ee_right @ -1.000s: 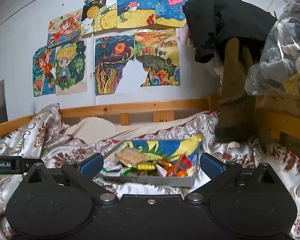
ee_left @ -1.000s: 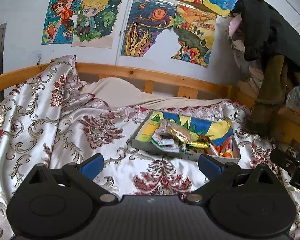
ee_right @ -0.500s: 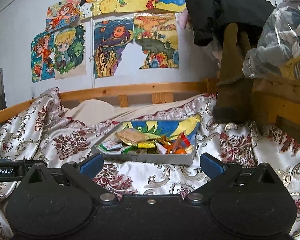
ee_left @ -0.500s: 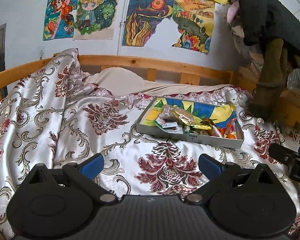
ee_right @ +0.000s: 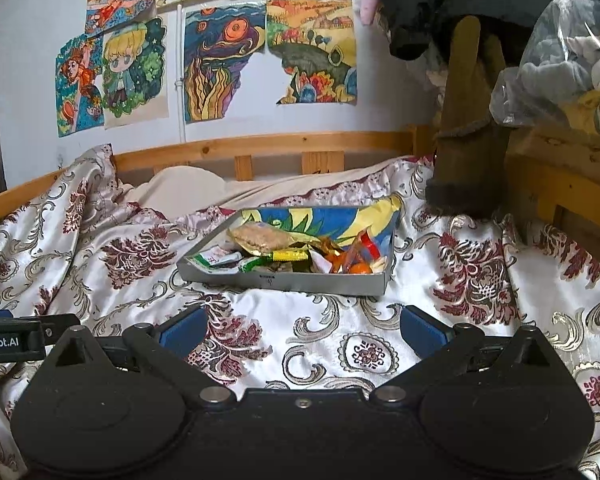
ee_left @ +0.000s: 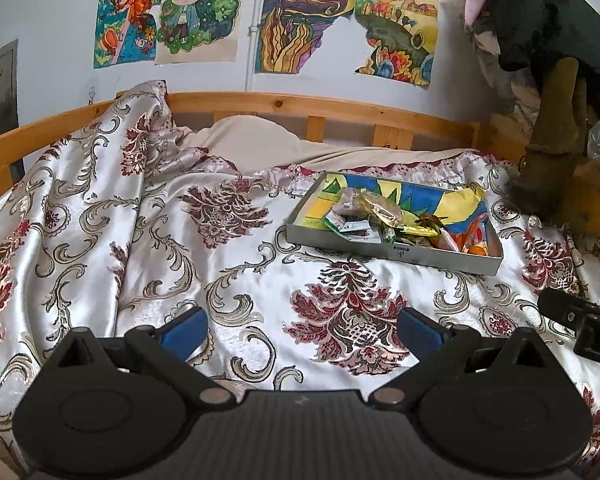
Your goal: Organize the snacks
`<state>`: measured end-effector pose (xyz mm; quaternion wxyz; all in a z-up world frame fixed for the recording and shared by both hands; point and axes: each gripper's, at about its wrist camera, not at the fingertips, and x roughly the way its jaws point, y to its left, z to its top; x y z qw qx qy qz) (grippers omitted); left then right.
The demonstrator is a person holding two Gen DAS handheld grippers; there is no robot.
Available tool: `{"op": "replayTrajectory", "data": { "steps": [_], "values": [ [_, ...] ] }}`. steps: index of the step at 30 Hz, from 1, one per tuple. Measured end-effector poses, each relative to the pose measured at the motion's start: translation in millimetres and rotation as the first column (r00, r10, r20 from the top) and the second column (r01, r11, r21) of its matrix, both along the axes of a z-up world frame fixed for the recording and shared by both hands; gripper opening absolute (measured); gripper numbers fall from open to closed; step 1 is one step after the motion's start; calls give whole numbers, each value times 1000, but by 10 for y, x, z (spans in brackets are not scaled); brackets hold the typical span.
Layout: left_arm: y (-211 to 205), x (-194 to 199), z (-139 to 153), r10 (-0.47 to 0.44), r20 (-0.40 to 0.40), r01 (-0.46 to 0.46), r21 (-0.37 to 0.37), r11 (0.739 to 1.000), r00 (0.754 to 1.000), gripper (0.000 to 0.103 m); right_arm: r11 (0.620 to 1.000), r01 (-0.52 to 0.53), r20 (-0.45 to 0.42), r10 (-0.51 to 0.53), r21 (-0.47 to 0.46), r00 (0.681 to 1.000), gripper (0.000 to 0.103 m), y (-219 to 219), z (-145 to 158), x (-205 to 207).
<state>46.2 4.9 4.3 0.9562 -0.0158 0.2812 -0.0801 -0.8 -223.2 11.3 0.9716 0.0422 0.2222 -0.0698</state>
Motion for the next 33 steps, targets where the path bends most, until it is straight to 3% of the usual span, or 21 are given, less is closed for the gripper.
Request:
{"op": "replayTrajectory", "data": {
  "steps": [9, 33],
  "values": [
    [0, 16, -22, -4, -12, 4, 4, 1000, 1000, 103, 1000, -7, -42, 6, -17, 999, 102, 44, -47, 54],
    [-8, 19, -34, -1, -18, 1, 3, 1000, 1000, 103, 999, -15, -52, 13, -29, 999, 102, 69, -57, 71]
  ]
}}
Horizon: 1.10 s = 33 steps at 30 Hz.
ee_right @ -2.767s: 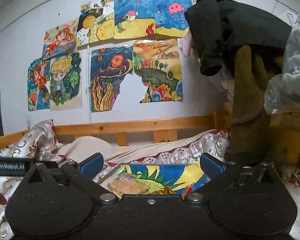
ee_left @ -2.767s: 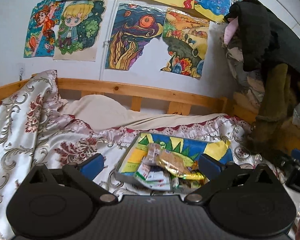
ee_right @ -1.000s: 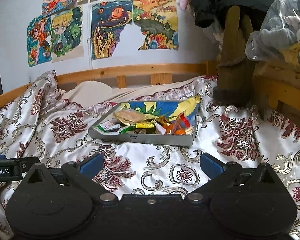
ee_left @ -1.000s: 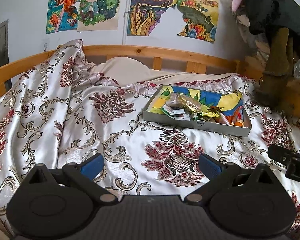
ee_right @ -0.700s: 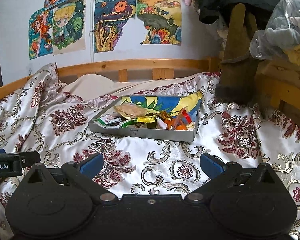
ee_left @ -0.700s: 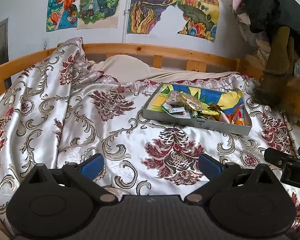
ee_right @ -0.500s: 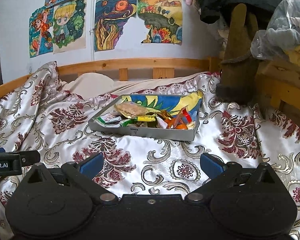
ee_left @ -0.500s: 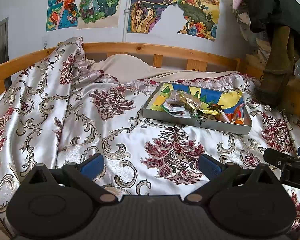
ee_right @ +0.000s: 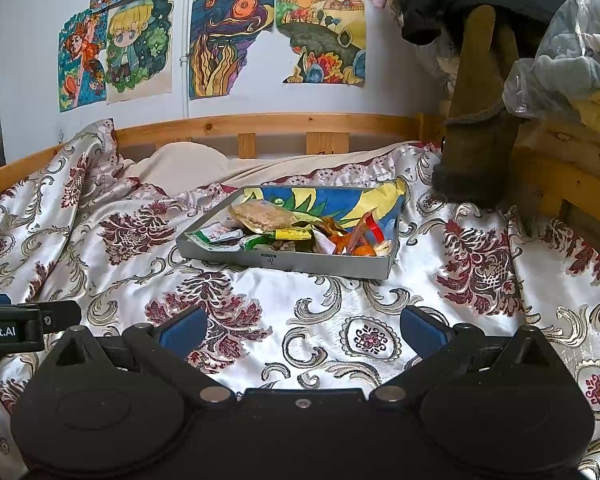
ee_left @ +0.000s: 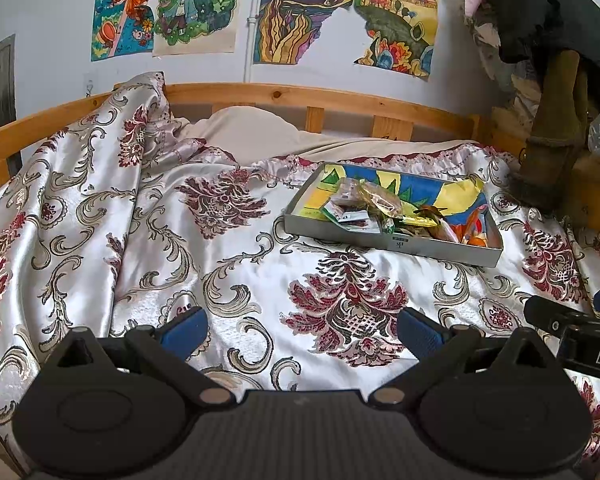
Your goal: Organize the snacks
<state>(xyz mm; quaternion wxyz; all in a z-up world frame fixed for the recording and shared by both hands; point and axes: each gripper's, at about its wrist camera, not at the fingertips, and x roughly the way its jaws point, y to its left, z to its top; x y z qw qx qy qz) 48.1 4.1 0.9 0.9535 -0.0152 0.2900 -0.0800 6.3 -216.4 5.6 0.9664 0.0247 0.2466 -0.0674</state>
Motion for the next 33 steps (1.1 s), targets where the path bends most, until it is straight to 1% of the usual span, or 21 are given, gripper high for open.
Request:
{"op": "replayTrajectory", "data": {
  "steps": [21, 33],
  "values": [
    [-1, 3, 10, -1, -2, 1, 0, 1000, 1000, 103, 1000, 0, -2, 0, 0, 1000, 102, 3, 6, 1],
    [-17, -16, -38, 1, -4, -1, 5, 1000, 1000, 103, 1000, 1, 1, -1, 4, 1000, 102, -7, -20, -16]
  ]
}}
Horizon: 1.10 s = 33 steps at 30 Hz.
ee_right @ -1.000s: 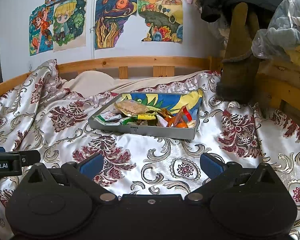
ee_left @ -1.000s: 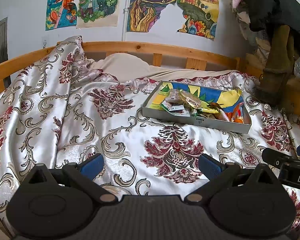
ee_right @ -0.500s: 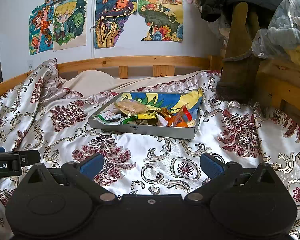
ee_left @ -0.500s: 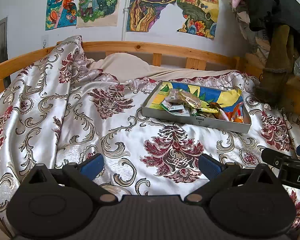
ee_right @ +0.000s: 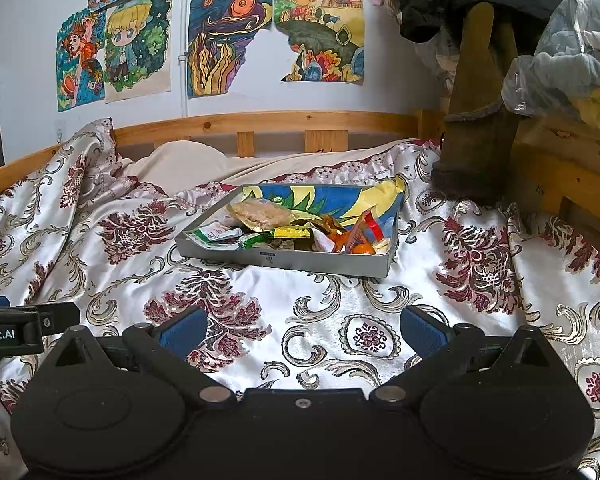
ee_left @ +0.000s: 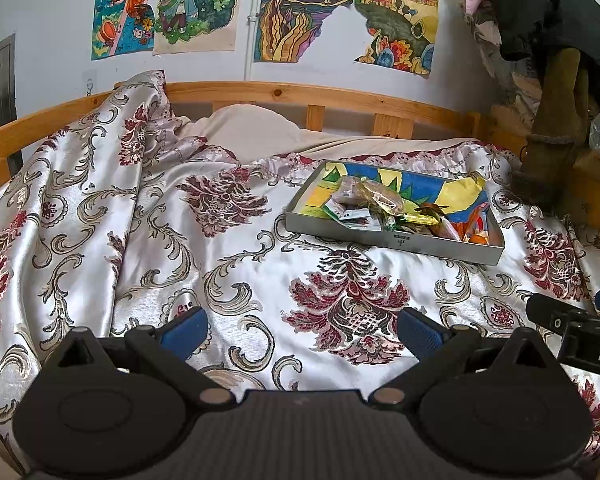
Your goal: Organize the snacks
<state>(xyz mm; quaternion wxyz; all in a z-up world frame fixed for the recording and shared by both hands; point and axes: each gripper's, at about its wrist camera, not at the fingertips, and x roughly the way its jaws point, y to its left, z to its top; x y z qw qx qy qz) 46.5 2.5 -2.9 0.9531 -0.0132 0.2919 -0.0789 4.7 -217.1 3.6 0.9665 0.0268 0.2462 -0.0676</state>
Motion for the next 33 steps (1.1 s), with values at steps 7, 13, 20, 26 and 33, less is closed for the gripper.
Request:
{"op": "replayTrajectory", "data": {
  "steps": [7, 13, 20, 26, 33],
  "values": [
    [0, -19, 38, 17, 4, -17, 18, 1000, 1000, 102, 1000, -2, 0, 2, 0, 1000, 102, -6, -13, -6],
    [-10, -15, 51, 16, -2, -16, 20, 1000, 1000, 103, 1000, -2, -1, 2, 0, 1000, 102, 3, -10, -9],
    [-20, -4, 56, 17, -1, -16, 31, 999, 1000, 103, 1000, -2, -3, 2, 3, 1000, 102, 0, -9, -10],
    [-24, -9, 56, 14, -5, -13, 34, 999, 1000, 103, 1000, -6, -5, 6, -2, 1000, 102, 16, 2, -5],
    [-13, 5, 57, 12, -6, -12, 36, 999, 1000, 103, 1000, -1, -4, 1, 3, 1000, 102, 4, 0, -13]
  ]
}}
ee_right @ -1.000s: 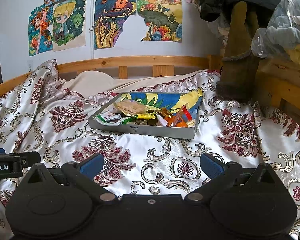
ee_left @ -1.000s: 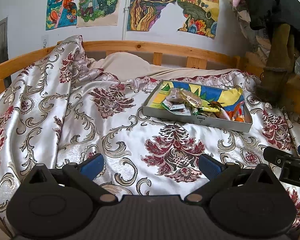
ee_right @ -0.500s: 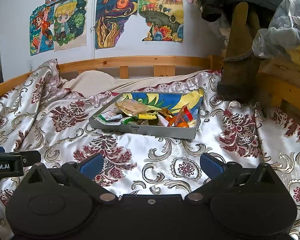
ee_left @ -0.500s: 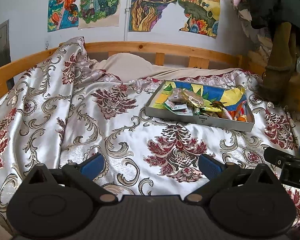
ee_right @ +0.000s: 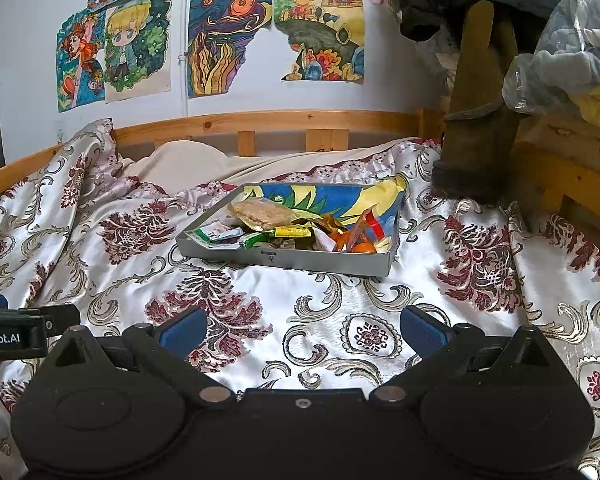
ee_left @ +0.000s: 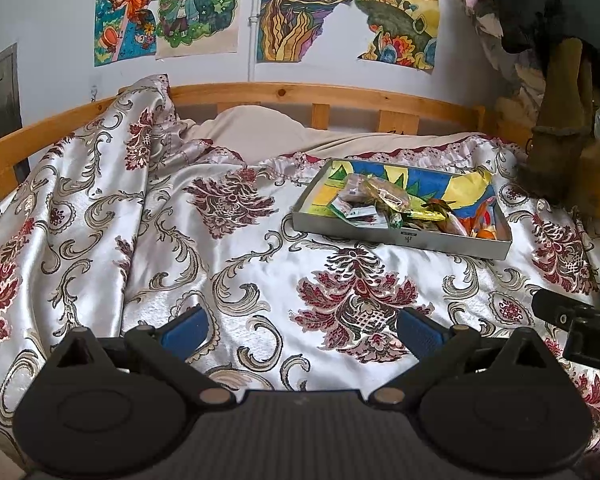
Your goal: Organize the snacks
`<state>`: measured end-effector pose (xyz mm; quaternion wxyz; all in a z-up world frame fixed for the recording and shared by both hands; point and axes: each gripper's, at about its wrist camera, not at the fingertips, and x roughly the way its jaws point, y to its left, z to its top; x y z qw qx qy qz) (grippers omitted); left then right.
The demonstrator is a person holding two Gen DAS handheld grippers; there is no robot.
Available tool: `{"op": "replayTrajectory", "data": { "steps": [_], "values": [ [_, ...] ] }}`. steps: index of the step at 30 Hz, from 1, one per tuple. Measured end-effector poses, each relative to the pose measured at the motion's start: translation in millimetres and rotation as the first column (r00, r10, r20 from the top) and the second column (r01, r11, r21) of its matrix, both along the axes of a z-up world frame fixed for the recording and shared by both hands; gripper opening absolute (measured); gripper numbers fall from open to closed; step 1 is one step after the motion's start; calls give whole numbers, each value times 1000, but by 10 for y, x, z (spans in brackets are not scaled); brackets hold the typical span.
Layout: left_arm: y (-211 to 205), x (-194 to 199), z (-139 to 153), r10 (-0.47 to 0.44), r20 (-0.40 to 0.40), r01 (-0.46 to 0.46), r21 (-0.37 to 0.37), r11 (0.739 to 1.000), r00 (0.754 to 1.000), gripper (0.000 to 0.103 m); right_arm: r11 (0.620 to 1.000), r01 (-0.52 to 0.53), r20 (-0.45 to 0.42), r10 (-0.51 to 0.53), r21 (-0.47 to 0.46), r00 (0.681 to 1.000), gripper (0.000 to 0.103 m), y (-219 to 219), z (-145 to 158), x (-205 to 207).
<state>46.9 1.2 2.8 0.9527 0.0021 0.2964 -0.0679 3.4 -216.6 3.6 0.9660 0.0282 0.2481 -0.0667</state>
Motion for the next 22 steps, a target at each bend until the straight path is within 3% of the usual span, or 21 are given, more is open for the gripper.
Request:
{"op": "replayTrajectory", "data": {
  "steps": [22],
  "values": [
    [-6, 13, -6, -11, -1, 11, 3, 1000, 1000, 103, 1000, 0, -2, 0, 0, 1000, 102, 3, 5, 2]
  ]
}}
